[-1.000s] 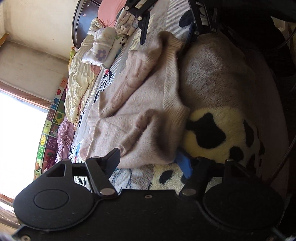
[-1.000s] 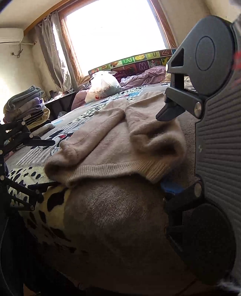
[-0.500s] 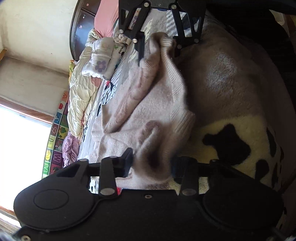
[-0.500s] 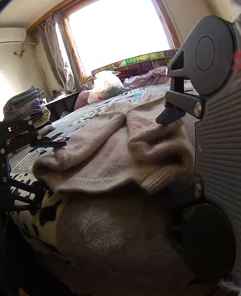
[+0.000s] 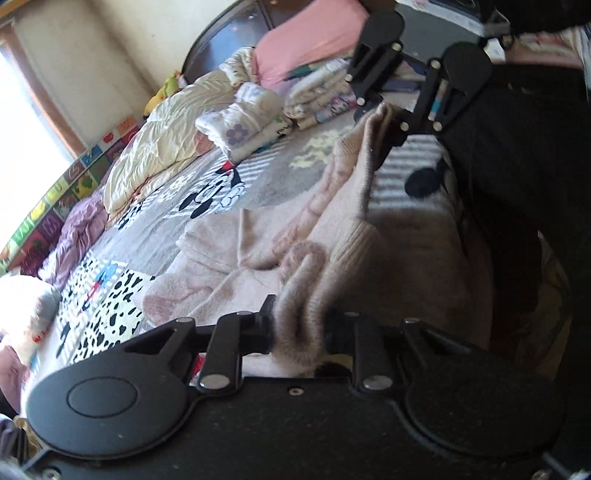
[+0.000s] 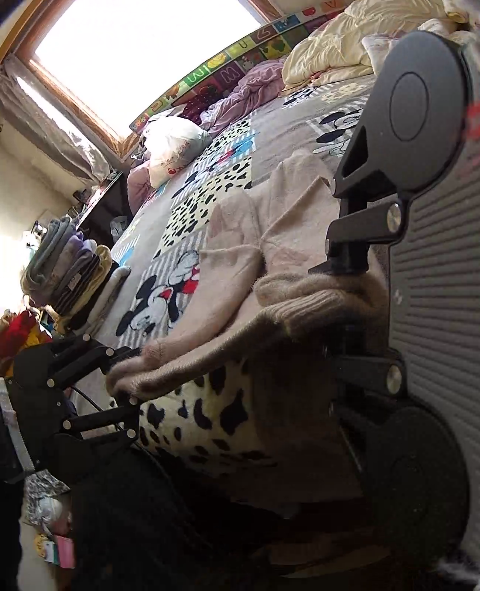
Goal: Fold clothes
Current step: 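Lay the folded hem down and open both tools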
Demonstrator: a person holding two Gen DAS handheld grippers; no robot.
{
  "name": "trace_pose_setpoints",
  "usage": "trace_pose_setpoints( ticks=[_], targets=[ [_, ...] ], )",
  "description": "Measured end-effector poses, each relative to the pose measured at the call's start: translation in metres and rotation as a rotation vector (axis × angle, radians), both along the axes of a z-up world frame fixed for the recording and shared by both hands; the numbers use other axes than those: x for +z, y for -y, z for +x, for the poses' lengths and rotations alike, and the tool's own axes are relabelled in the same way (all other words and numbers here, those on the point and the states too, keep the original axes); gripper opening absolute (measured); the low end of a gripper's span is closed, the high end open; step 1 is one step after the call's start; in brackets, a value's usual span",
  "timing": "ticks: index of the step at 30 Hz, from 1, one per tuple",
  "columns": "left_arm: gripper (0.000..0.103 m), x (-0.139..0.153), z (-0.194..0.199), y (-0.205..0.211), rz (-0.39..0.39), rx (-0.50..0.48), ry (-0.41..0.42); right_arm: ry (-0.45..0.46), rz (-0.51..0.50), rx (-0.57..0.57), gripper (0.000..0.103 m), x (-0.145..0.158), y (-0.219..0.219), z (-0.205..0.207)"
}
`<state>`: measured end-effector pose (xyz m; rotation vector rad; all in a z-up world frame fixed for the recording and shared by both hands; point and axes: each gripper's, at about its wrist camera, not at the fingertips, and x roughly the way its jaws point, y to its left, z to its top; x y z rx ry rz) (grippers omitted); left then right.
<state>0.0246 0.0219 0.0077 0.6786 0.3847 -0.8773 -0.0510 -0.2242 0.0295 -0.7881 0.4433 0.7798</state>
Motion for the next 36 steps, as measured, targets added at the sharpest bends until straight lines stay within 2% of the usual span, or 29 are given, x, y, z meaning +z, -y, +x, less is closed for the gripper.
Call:
trace_pose_setpoints(
  ticks=[5, 9, 12, 15, 18, 24, 27, 30, 32, 33, 34, 35, 36],
  targets=[
    [0.022, 0.033, 0.077, -0.015, -0.239, 0.12, -0.13, -0.076, 0.199, -0.101, 0.023, 0.049, 0.018, 0.084],
    [0.022, 0.038, 0.149, -0.026, -0.468, 0.225, -0.292, -0.184, 0.403, -0.201, 0.023, 0.061, 0.041, 0.16],
    [0.021, 0.029, 0.198, -0.034, -0.62, 0.294, -0.406, -0.314, 0.606, -0.29, 0.023, 0.052, 0.066, 0.224],
    [0.02, 0.016, 0.238, -0.038, -0.71, 0.347, -0.493, -0.425, 0.777, -0.371, 0.022, 0.031, 0.084, 0.279],
    [0.02, 0.001, 0.279, -0.043, -0.778, 0.407, -0.576, -0.515, 0.89, -0.434, 0.022, 0.003, 0.092, 0.326],
    [0.019, -0.042, 0.335, -0.052, -0.858, 0.487, -0.708, -0.63, 0.996, -0.511, 0.021, -0.051, 0.1, 0.394],
    [0.019, -0.062, 0.346, -0.046, -0.809, 0.555, -0.724, -0.671, 1.042, -0.549, 0.021, -0.078, 0.107, 0.414],
    [0.02, -0.082, 0.357, -0.041, -0.755, 0.623, -0.737, -0.69, 1.03, -0.601, 0.021, -0.104, 0.107, 0.424],
    [0.034, -0.089, 0.359, -0.04, -0.737, 0.66, -0.726, -0.686, 0.997, -0.639, 0.022, -0.119, 0.103, 0.426],
    [0.037, -0.089, 0.357, -0.041, -0.739, 0.672, -0.707, -0.675, 0.995, -0.654, 0.025, -0.123, 0.103, 0.423],
    [0.049, -0.083, 0.35, -0.044, -0.739, 0.697, -0.662, -0.663, 0.994, -0.669, 0.027, -0.127, 0.102, 0.42],
    [0.066, -0.077, 0.344, -0.047, -0.737, 0.723, -0.613, -0.635, 0.997, -0.684, 0.032, -0.127, 0.103, 0.415],
    [0.067, -0.071, 0.337, -0.051, -0.735, 0.749, -0.564, -0.588, 1.003, -0.699, 0.036, -0.121, 0.105, 0.408]
  ],
)
